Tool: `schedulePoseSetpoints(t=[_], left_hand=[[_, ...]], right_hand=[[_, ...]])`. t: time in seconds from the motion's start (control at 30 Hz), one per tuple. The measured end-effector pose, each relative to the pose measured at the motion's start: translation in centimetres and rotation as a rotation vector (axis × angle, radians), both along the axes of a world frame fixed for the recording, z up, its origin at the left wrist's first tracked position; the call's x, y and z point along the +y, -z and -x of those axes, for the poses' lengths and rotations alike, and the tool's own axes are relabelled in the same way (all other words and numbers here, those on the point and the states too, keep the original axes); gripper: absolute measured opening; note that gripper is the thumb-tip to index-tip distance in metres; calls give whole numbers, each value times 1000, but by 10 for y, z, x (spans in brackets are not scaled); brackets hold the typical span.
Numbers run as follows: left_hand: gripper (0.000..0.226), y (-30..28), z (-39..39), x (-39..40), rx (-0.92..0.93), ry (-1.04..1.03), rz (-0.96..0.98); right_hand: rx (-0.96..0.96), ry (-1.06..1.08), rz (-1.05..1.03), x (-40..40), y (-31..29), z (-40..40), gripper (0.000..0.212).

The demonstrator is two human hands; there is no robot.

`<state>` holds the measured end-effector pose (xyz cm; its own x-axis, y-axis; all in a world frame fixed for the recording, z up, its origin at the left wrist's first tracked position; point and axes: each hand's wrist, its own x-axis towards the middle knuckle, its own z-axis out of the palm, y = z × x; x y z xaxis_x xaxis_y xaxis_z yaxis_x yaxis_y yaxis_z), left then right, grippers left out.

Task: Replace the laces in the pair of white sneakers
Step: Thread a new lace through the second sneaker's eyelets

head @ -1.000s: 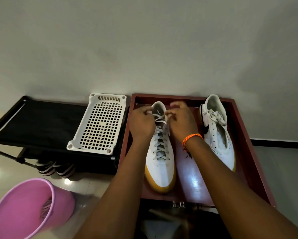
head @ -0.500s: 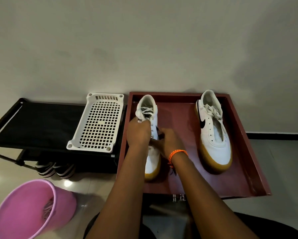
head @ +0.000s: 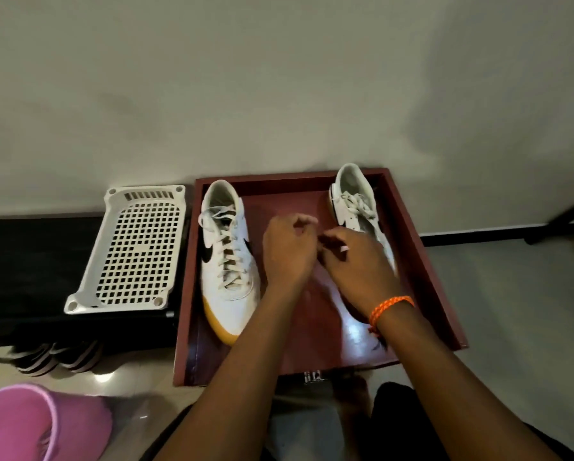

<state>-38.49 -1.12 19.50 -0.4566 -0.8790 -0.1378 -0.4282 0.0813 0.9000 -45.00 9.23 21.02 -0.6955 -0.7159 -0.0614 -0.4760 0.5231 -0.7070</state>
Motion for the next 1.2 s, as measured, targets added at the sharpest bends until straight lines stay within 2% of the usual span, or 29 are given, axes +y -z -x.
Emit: schedulePoseSetpoints(t=[0.07,0.17,0.27,0.33,0.43,0.5,0.6,0.7,0.8,0.87,0.93,1.03,1.13,1.2], left_hand=[[20,6,11,11,-25,99,-104],[37,22,31,24,-17,151,-262],[77,41,52,33,40,150,-364],[91,72,64,29,68,136,-387],[78,86,66,30,51,184,-332],[76,54,55,32,22,188,-297],[65,31,39,27,-116,153,-246],[72,26,20,14,-180,153,-230],[82,31,6,-3,-96,140,-265],[89,31,-1,-15,-17,94,-175],[81,30,-4,-24,93,100,-30],[63,34,-1,-29,160,155,145],[47,36,7,-25,80,101,263],[32,34,10,-25,68,50,264]], right_hand=[[70,97,17,23,3,22,23],[142,199,-37,35,18,58,39],[24,153,-163,35,35,84,58],[-130,96,-163,36,39,91,53],[-210,77,-112,41,42,99,54],[-210,66,-116,40,41,97,55],[-250,19,-107,29,46,83,53],[-279,-22,-133,15,45,72,51],[-211,27,-162,0,41,63,60],[-97,51,-65,-10,35,53,74],[67,10,29,-22,32,45,76],[250,-41,15,-33,40,39,65],[325,-34,89,-36,46,45,32],[289,-12,168,-35,42,52,14]])
